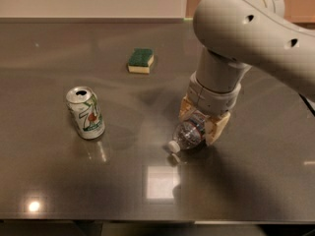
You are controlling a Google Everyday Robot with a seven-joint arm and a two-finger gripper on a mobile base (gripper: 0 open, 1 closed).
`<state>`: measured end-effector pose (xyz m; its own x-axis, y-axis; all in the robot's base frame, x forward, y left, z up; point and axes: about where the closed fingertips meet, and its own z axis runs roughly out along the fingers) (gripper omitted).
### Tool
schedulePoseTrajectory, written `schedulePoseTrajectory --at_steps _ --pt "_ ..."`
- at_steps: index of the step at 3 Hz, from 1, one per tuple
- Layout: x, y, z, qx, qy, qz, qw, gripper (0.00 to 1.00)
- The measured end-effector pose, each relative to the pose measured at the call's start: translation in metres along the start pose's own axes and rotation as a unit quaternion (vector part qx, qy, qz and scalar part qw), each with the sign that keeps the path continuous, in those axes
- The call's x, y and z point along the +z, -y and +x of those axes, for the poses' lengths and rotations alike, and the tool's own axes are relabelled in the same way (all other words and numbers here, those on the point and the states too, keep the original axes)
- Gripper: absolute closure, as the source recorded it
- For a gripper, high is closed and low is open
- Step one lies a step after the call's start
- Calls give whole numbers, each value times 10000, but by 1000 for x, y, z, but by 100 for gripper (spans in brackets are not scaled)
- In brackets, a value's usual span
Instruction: Place water bottle upright
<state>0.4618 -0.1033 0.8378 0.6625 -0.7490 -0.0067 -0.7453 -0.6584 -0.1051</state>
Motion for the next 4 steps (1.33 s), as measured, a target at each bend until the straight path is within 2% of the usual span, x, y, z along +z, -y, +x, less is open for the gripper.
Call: schedulePoseTrajectory --at_steps 1,2,3,4 --pt "-2 2 1 45 -15 22 10000 63" --pt "-16 8 1 237 59 77 9997 86" --pt "-43 18 0 706 386 165 9966 100" --pt "-70 24 1 1366 989 321 9852 100"
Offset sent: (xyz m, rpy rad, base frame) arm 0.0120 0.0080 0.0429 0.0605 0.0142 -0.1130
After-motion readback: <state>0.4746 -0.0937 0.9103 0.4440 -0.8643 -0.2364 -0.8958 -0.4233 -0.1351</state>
